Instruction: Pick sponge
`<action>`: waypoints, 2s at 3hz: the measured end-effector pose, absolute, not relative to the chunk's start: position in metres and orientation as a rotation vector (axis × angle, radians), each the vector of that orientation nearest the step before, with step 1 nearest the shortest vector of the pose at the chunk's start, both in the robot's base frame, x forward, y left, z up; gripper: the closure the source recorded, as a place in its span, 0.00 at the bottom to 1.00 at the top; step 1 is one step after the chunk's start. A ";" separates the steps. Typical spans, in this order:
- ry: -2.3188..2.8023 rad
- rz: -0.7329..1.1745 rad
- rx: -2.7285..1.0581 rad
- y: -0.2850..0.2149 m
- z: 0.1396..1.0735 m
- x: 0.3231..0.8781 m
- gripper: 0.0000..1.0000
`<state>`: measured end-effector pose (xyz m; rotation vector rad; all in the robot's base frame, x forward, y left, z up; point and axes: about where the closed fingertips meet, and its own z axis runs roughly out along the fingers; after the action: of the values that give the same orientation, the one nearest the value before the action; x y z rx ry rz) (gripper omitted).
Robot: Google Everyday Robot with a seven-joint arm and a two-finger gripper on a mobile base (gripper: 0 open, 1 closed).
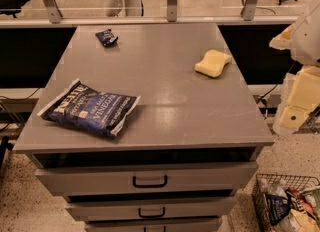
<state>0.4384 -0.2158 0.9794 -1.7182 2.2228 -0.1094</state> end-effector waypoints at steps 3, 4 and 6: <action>2.156 -0.029 -1.606 -0.213 0.935 0.541 0.00; 2.100 0.025 -1.508 -0.208 0.920 0.598 0.00; 2.041 0.129 -1.280 -0.197 0.888 0.686 0.00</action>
Offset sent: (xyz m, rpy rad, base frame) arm 0.1211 0.0025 -0.0646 0.1034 -0.0543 -0.0101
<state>0.6864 -0.1970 0.8876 -1.2796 2.0407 0.1294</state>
